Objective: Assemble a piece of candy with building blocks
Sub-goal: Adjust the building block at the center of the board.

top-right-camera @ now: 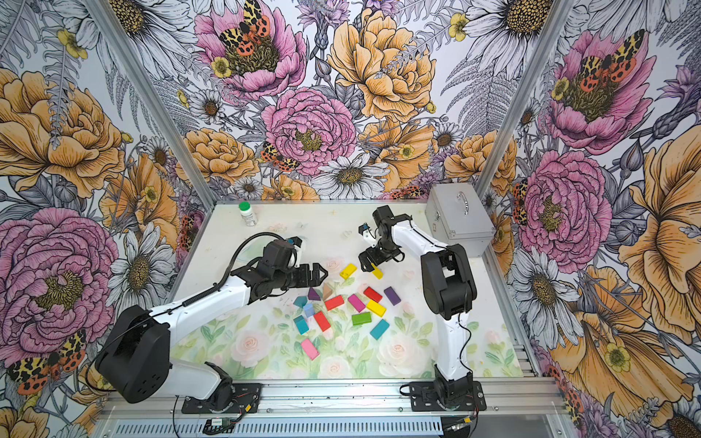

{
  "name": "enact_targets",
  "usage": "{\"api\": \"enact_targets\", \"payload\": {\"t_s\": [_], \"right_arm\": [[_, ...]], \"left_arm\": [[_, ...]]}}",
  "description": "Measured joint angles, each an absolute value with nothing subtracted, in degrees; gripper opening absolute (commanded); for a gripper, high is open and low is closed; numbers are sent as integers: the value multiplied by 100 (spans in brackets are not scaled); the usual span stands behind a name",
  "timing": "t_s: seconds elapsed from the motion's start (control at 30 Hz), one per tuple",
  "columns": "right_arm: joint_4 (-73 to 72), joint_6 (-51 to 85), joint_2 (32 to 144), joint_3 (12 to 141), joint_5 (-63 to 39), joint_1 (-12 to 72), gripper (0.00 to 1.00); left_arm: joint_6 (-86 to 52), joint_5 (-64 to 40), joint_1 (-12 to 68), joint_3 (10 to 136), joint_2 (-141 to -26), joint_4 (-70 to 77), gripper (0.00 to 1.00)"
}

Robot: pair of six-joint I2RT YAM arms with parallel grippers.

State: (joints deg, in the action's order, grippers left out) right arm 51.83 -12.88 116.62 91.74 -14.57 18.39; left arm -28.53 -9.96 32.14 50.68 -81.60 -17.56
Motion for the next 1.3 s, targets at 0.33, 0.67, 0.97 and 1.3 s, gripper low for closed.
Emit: {"api": "enact_targets", "payload": {"t_s": [0.33,0.67,0.97,1.3], "right_arm": [[5030,-1168,11568,8842,-1350,1828,73],[5026,-1162,11764,8844,-1186,1850,44],[5028,-1197,11998,8855,-733,2053,9],[4694,-1131,11998,8875,1271,2821,6]], "left_arm": [[-2853,-996,3214,5054,-8145,-1752,99],[-2853,-996,3214,5054,-8145,-1750,99],[-2851,-996,3208,5054,-8130,-1747,99],[-2834,-996,3083,4980,-7983,-1728,99]]}}
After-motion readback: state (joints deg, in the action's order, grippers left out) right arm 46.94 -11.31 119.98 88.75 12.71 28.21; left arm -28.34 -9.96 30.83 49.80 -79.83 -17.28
